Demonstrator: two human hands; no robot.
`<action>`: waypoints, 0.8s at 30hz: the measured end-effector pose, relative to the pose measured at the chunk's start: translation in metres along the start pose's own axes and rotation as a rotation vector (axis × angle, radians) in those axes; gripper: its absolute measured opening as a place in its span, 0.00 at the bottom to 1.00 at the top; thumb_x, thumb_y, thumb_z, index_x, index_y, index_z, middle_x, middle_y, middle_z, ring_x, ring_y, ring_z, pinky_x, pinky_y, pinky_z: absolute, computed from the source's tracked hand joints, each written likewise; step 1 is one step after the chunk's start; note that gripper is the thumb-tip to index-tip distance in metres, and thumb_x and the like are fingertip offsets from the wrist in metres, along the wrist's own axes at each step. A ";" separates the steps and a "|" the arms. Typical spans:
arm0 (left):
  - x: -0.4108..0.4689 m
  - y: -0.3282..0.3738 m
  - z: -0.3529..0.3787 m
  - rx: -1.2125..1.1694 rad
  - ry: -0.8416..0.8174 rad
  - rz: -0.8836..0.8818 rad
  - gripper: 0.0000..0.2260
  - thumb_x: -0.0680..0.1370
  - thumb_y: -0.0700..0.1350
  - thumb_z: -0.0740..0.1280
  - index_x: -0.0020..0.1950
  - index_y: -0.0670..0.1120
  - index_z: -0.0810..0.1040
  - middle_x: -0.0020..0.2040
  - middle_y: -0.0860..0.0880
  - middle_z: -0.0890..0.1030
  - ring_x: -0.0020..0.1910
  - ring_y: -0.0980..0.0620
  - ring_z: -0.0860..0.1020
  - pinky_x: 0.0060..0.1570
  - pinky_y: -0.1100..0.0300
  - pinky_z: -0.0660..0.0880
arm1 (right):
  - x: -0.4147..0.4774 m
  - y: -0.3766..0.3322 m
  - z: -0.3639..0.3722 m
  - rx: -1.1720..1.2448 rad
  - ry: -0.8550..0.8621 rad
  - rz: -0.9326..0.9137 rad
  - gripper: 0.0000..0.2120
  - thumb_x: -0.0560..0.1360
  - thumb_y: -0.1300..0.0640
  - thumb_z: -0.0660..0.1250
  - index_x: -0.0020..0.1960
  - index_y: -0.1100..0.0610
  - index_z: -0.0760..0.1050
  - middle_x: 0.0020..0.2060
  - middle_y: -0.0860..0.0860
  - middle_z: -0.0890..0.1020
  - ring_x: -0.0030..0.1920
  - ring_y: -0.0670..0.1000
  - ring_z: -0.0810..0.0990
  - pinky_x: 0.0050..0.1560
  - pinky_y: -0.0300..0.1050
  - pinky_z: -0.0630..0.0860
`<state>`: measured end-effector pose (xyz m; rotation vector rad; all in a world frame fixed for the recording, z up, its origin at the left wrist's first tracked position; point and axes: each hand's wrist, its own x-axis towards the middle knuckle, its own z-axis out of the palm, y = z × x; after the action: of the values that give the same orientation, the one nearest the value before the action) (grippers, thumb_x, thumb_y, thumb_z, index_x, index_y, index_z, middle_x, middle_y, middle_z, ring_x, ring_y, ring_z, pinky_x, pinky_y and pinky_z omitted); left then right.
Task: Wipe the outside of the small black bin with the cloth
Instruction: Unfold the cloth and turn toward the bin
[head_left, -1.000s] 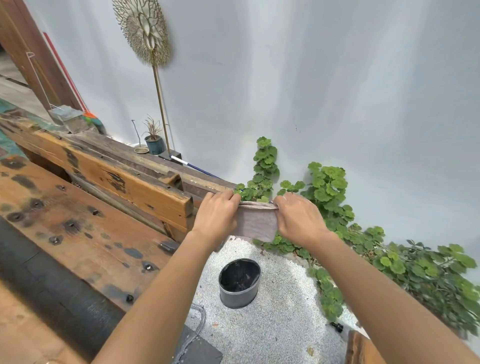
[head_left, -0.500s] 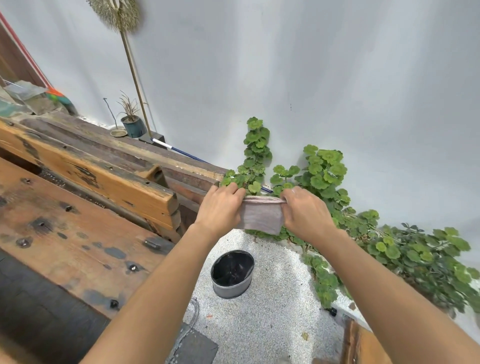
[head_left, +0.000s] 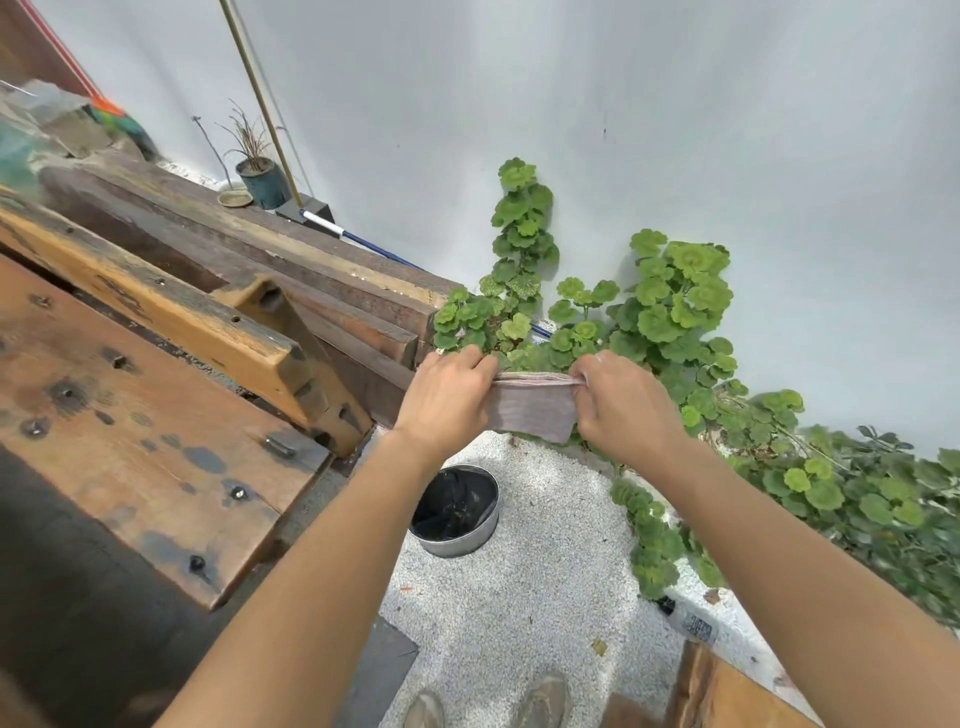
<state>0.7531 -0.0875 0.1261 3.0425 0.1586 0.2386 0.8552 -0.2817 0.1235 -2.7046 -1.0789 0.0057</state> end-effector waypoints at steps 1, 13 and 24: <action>0.005 0.001 0.011 -0.004 -0.003 -0.003 0.08 0.75 0.38 0.64 0.53 0.44 0.76 0.47 0.46 0.78 0.45 0.43 0.77 0.44 0.54 0.61 | 0.004 0.008 0.010 0.010 -0.007 0.005 0.08 0.80 0.59 0.63 0.58 0.57 0.76 0.45 0.51 0.79 0.41 0.51 0.76 0.39 0.43 0.71; 0.042 -0.039 0.235 -0.019 -0.128 0.036 0.07 0.73 0.37 0.65 0.50 0.43 0.77 0.45 0.46 0.78 0.41 0.41 0.78 0.42 0.55 0.57 | 0.040 0.083 0.216 0.033 -0.059 0.039 0.07 0.79 0.59 0.63 0.55 0.56 0.77 0.44 0.52 0.79 0.41 0.53 0.74 0.37 0.46 0.71; 0.050 -0.072 0.463 0.009 -0.070 0.188 0.08 0.72 0.36 0.68 0.50 0.43 0.77 0.43 0.46 0.77 0.39 0.42 0.77 0.42 0.55 0.58 | 0.051 0.143 0.433 0.036 0.044 0.125 0.05 0.78 0.59 0.65 0.53 0.56 0.76 0.43 0.50 0.77 0.41 0.53 0.74 0.41 0.47 0.71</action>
<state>0.8694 -0.0467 -0.3287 3.0698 -0.1327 0.1435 0.9509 -0.2563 -0.3247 -2.7214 -0.8877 -0.0131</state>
